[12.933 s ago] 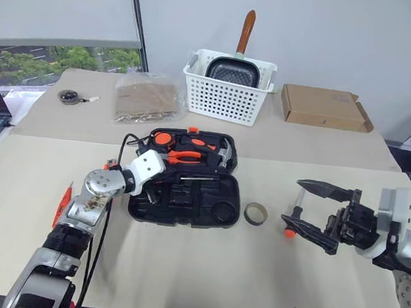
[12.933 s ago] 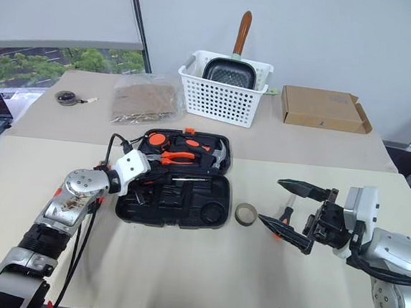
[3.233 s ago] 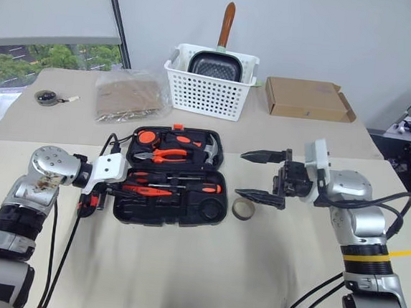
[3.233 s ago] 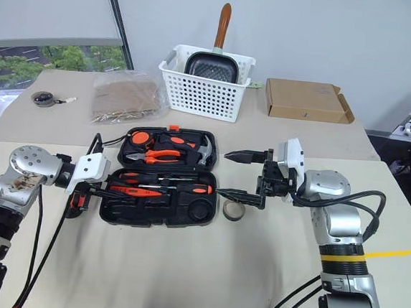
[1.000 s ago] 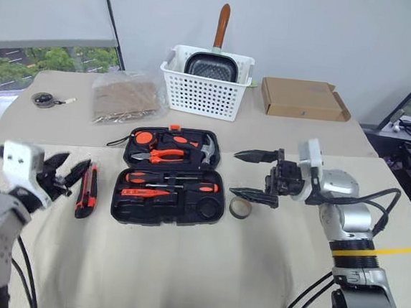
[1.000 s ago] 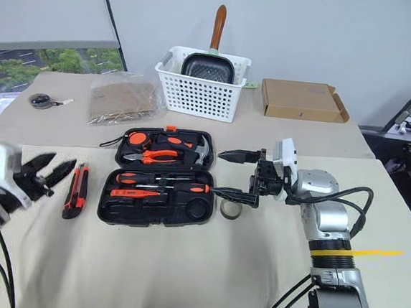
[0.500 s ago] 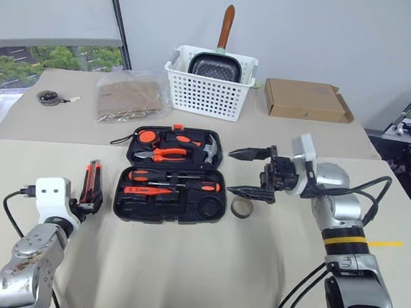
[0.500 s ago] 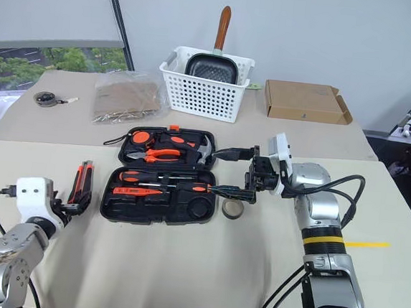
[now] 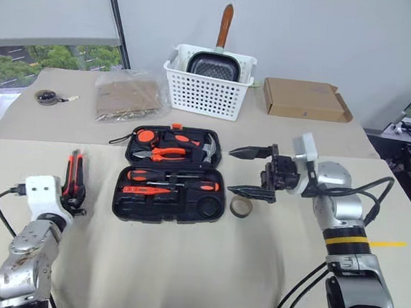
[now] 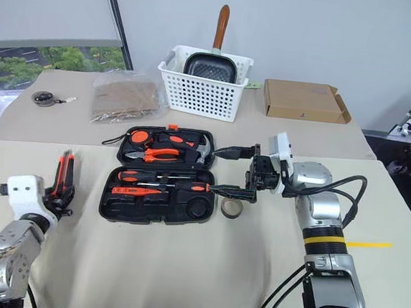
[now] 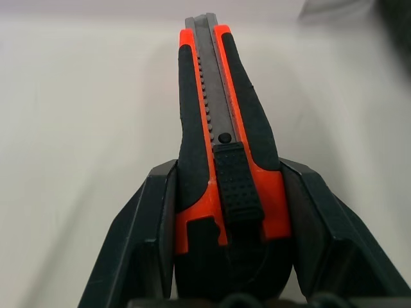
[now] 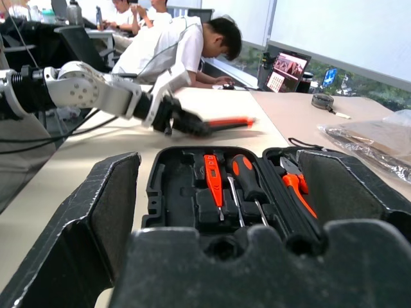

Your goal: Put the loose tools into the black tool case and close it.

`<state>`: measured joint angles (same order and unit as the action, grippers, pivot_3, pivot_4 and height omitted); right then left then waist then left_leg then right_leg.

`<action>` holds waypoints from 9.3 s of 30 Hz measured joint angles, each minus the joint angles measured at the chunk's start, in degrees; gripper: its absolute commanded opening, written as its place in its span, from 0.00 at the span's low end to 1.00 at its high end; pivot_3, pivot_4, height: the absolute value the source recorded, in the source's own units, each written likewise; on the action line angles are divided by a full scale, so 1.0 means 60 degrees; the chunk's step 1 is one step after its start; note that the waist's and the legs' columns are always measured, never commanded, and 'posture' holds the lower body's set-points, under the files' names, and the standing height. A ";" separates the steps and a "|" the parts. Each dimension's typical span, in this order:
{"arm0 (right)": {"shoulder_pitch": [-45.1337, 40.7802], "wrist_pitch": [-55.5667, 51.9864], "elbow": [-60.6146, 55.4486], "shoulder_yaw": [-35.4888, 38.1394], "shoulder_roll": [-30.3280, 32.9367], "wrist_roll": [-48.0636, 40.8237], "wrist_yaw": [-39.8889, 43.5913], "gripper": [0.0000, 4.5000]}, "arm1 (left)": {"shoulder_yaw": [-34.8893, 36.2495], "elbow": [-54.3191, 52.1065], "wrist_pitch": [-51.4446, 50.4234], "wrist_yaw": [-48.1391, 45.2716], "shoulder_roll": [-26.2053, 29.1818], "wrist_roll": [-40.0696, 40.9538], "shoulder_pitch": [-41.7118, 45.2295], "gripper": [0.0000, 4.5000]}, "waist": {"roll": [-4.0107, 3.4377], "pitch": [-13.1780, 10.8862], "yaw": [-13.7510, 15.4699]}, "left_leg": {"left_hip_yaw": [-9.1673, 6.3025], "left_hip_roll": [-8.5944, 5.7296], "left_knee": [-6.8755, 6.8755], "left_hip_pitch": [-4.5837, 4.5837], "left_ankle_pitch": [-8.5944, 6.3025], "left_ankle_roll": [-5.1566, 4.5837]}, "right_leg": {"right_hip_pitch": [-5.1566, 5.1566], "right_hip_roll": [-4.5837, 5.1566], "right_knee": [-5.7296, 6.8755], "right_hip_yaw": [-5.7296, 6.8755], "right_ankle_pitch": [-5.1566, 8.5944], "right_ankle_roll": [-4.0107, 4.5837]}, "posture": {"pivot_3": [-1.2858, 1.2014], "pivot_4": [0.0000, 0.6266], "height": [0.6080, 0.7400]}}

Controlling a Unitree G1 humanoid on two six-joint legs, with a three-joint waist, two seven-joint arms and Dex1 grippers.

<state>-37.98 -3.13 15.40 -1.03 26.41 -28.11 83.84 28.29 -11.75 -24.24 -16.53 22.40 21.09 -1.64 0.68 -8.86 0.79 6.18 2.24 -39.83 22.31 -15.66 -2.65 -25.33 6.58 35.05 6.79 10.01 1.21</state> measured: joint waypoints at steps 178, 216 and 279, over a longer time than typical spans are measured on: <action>0.2266 -0.2338 -0.3468 -0.2635 0.2407 0.4150 -0.3185 0.00 | -0.2873 -0.2480 -0.1563 -0.9146 0.5698 0.2725 0.1416 1.00 | -0.0056 0.0058 -0.0018 | 0.0032 0.0004 -0.0005 0.0081 0.0045 -0.0048 | -0.0083 -0.0023 0.0000 0.0003 0.0053 -0.0109 | 0.52 0.24 0.70; 0.0955 -0.3512 -0.4700 -0.3869 0.1453 0.3816 -0.2807 0.89 | -0.2388 -0.2850 -0.1507 -0.8703 0.5747 0.2921 0.0586 1.00 | -0.0052 0.0059 -0.0021 | 0.0030 0.0016 -0.0007 0.0084 0.0060 -0.0024 | -0.0096 -0.0039 0.0013 0.0005 0.0049 -0.0101 | 0.52 0.24 0.70; -0.4740 -0.4053 0.8376 0.2216 -0.3161 0.1976 -0.8650 0.01 | -0.1162 1.1209 -0.1154 -0.3803 0.1941 0.1176 0.7921 1.00 | -0.0003 0.0074 -0.0517 | 0.0048 0.0037 0.0007 0.0090 0.0153 0.0106 | -0.0119 -0.0063 0.0139 0.0008 -0.0035 0.0023 | 0.52 0.24 0.70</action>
<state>-66.42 -27.45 65.66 12.26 7.44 -16.25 31.94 21.32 55.51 -31.17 -39.35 34.05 28.15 45.89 0.66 -8.42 -2.31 6.47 2.46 -39.79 22.85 -14.74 -2.01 -26.05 6.20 35.88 6.84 9.80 1.35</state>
